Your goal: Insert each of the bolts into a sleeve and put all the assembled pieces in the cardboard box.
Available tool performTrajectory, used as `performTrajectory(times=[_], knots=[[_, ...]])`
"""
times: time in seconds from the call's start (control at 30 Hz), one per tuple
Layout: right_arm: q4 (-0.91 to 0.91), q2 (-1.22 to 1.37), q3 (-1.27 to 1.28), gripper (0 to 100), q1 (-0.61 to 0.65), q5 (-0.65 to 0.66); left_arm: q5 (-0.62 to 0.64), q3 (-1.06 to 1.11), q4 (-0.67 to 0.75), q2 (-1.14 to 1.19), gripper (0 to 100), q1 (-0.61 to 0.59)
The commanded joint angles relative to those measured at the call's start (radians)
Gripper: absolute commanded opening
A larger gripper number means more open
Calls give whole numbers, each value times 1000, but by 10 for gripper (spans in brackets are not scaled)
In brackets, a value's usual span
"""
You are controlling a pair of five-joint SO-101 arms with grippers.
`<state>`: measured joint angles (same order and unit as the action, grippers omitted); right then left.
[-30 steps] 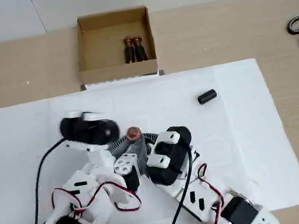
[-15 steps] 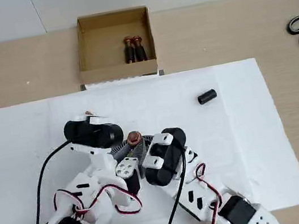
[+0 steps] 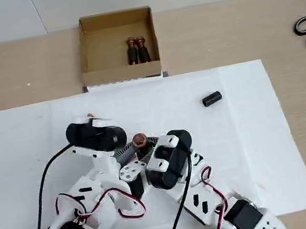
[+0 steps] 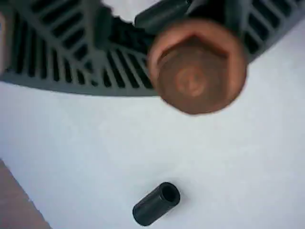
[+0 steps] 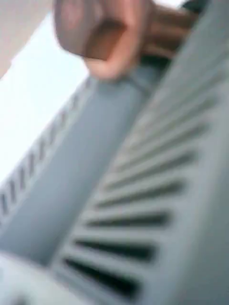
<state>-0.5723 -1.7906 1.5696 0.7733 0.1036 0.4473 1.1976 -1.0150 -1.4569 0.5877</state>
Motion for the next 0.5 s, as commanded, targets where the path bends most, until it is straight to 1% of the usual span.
performTrajectory(times=[0.0, 0.13, 0.37, 0.47], knots=[[13, -15, -78, 2, 1, 8, -43, 18, 0, 5, 188, 37], [13, -15, -61, 2, 1, 8, -89, -2, -8, 6, 188, 26], [13, -15, -55, 2, 1, 6, -216, -31, -6, 6, 188, -140], [13, -13, -40, 2, 1, 6, -245, -84, -6, 11, 188, -172]])
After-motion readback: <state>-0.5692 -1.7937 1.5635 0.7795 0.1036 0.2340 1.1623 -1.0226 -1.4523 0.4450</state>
